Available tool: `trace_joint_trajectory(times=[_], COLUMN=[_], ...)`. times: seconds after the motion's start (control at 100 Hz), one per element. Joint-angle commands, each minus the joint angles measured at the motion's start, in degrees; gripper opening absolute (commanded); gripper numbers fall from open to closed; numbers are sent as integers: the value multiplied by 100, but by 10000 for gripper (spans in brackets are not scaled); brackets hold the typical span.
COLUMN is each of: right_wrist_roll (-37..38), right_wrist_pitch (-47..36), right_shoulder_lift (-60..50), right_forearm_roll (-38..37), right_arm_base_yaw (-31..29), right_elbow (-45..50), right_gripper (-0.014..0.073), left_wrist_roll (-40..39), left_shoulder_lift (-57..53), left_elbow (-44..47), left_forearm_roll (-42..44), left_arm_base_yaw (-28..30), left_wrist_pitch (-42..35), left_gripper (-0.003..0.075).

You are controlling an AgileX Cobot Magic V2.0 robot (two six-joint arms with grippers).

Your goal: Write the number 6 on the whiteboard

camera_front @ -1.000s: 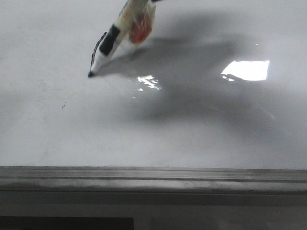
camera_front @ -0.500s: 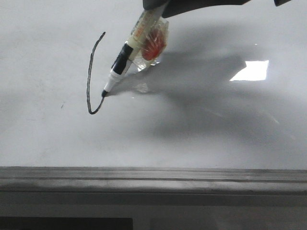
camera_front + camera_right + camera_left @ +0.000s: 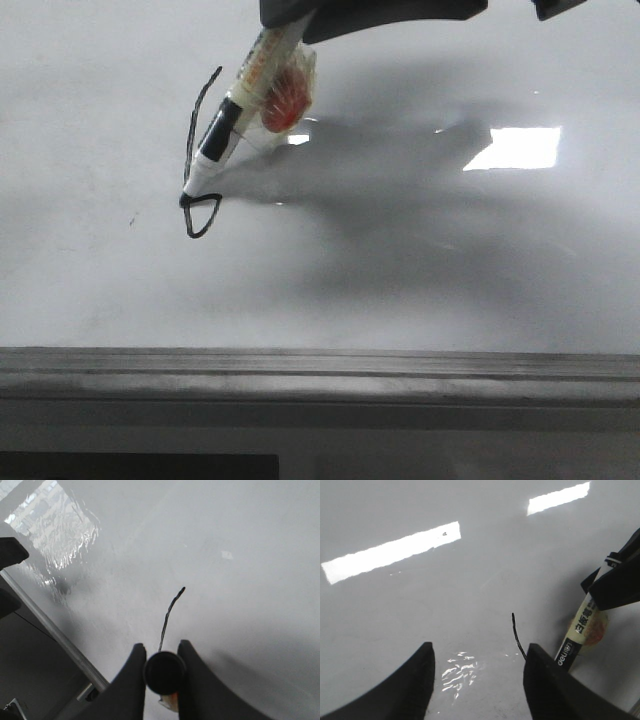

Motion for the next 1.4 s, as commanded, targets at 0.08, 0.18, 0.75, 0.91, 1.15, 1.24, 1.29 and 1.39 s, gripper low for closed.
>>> trace_joint_trajectory(times=[0.08,0.18,0.75,0.91,1.15,1.24,1.29,1.39], right_wrist_roll=[-98,-98,-98,-98,-204,-204,-204,-204], right_wrist_pitch=[-84,-25,75,237,296,229,239,254], right_shoulder_lift=[-340,-337,-337,-337,-337,-337,-337,-337], right_forearm_roll=[-61,-61,-8,-8,-8,-8,-8,22], right_arm_base_yaw=[323,550,1149,1149,1138,1068,1032,992], right_elbow=[-176,-176,-176,-176,-176,-176,-176,-176], right_gripper=[-64,-64,-64,-64,386,576,566,502], left_wrist_roll=[-45,-45,-86,-86,-86,-86,-86,-86], left_shoulder_lift=[31,137,1118,1118,1118,1118,1118,1196], left_elbow=[-158,2,298,298,298,298,298,298], left_forearm_roll=[59,59,-90,-134,-414,-1029,-1574,-2541], left_arm_base_yaw=[-578,-1277,-1867,-1867,-1867,-1810,-1660,-1238], left_wrist_pitch=[39,126,-628,-649,-649,-649,-649,-638], left_gripper=[367,368,162,-19,-19,-19,-19,-19])
